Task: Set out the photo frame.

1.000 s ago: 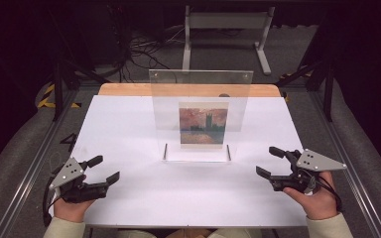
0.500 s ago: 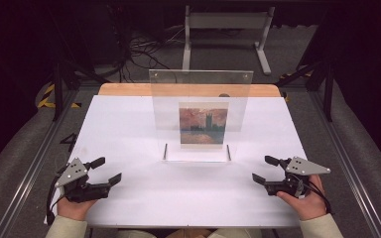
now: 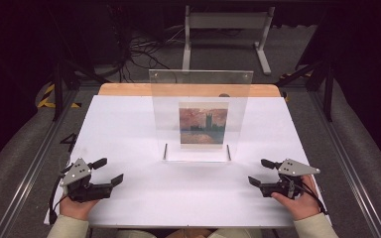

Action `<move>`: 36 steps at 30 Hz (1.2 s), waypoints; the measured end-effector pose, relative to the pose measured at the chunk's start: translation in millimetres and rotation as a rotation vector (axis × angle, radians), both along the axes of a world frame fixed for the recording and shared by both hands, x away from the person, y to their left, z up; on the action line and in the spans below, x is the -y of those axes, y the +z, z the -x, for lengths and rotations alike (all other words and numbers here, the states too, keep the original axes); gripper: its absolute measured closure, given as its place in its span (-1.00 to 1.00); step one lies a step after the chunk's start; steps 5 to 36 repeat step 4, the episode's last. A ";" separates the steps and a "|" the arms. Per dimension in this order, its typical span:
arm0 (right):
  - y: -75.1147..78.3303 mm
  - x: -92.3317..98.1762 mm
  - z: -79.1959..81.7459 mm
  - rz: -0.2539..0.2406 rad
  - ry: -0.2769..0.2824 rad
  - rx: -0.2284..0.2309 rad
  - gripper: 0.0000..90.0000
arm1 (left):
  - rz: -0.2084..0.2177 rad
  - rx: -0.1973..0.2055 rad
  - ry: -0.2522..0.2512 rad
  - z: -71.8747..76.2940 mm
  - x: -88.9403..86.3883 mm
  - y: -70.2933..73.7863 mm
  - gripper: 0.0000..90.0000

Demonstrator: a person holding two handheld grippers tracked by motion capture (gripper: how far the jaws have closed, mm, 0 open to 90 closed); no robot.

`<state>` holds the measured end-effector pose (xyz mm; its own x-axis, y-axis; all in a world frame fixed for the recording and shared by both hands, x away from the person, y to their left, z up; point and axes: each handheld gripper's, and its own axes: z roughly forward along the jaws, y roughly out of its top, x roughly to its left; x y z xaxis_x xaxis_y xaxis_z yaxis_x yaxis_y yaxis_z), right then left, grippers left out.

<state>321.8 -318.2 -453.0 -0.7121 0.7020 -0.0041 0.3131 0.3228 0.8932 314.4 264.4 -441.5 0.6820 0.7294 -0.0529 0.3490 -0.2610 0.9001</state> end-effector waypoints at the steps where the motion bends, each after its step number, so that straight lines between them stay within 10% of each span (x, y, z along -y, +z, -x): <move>1: 0.3 0.0 -0.2 -0.004 -0.002 0.001 -0.58 | -0.004 -0.002 0.002 -0.3 0.1 -0.2 -0.63; 36: 1.1 0.8 -1.2 -0.010 -0.013 0.005 -0.59 | -0.012 -0.008 0.006 -1.5 0.2 -1.2 -0.64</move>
